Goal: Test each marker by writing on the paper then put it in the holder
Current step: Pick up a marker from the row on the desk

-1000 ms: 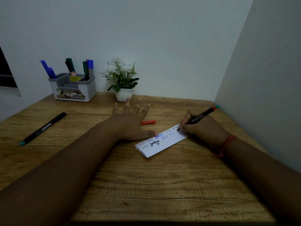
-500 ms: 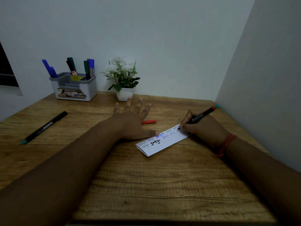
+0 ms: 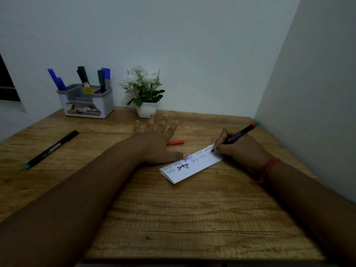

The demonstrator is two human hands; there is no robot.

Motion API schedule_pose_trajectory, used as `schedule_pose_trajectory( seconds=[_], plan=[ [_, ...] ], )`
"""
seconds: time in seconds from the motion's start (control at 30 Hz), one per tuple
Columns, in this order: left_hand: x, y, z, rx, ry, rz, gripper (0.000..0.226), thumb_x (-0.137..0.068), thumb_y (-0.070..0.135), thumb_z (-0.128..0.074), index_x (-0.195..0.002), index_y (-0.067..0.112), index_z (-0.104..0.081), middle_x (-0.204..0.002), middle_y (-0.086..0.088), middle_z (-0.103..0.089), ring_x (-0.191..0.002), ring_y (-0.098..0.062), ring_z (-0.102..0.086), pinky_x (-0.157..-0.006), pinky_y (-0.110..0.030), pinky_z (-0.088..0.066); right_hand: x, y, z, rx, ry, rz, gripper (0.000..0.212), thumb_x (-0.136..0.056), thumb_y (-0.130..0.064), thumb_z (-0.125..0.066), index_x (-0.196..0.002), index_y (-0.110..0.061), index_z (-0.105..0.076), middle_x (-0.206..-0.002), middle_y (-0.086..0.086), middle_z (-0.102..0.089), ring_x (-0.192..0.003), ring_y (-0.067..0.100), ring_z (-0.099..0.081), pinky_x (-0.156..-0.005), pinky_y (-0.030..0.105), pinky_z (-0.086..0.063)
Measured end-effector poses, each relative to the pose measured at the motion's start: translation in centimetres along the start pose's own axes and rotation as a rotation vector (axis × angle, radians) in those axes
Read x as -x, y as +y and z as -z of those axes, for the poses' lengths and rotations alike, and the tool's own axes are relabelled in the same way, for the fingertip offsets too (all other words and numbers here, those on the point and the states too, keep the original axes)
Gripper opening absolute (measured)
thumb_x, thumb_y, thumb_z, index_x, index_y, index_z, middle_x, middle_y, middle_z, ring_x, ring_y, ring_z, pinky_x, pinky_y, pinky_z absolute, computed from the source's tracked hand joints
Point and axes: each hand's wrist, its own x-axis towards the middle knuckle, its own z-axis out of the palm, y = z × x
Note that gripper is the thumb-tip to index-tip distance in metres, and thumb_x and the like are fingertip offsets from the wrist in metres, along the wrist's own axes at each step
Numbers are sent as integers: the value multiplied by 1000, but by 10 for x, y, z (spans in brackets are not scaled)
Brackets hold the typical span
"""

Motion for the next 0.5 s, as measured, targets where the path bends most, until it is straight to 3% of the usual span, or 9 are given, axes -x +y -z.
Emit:
schedule_pose_trajectory(
  seconds=[0.2,0.33,0.4,0.5],
  plan=[
    [1,0,0,-4,8,-3,122,-53,101,-18,-151,42,24,-160,3,34,-145,-29,34,-113,-66,12,1,0,1,31,21,-2,3,-81,-2,-66,-79,-3,-64,-84,4,-75,-91,23,-69,-76,33,-52],
    [1,1,1,-2,2,-3,120,-55,101,-19,-151,42,25,-159,4,34,-144,-29,35,-112,-65,14,2,-1,2,33,1,10,4,-81,-1,-65,-79,0,-63,-82,4,-76,-91,22,-70,-81,40,-55],
    [1,0,1,-2,3,-4,119,-58,101,-21,-151,42,25,-159,4,35,-144,-29,35,-112,-65,14,2,-1,1,29,-4,-7,3,-82,-2,-66,-80,-1,-64,-83,2,-76,-91,20,-70,-80,37,-54],
    [1,1,1,2,-1,-2,116,-62,99,-25,-151,42,25,-158,5,35,-144,-28,36,-113,-65,15,2,-2,1,15,29,-26,2,-82,-2,-66,-81,-1,-65,-85,1,-76,-88,12,-69,-70,19,-50]
  ],
)
